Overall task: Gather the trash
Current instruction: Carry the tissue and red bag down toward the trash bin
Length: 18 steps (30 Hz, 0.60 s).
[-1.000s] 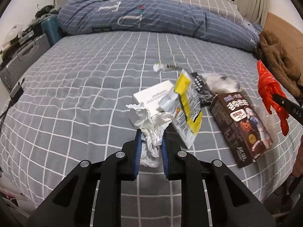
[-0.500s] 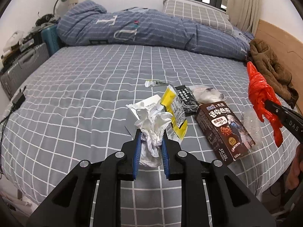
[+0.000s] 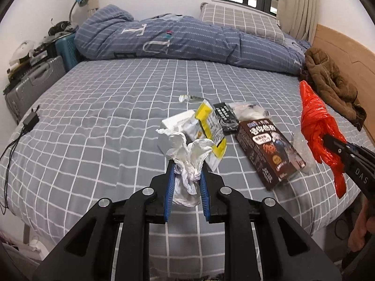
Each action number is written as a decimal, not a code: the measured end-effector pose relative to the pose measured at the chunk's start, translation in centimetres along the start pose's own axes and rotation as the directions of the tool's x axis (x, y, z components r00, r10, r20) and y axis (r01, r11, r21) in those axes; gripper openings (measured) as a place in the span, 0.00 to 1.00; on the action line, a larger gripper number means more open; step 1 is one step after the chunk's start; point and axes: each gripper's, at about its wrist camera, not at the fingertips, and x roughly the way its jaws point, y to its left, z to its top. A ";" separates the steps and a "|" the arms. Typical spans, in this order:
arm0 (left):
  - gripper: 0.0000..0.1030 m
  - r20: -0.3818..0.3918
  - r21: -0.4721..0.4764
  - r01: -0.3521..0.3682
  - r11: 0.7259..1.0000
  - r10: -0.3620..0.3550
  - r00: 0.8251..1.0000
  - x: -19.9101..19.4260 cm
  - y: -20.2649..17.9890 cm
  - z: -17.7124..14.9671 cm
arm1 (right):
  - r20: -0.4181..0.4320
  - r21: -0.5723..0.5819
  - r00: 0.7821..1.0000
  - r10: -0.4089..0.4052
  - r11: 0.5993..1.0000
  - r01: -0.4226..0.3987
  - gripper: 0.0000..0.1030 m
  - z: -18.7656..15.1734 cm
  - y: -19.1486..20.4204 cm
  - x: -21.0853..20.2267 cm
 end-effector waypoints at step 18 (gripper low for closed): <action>0.19 0.015 -0.001 0.014 1.000 -0.014 1.000 -5.0 -0.5 -3.1 | -0.005 -0.018 0.999 0.051 0.999 -0.051 0.11 -4.5 2.7 -5.2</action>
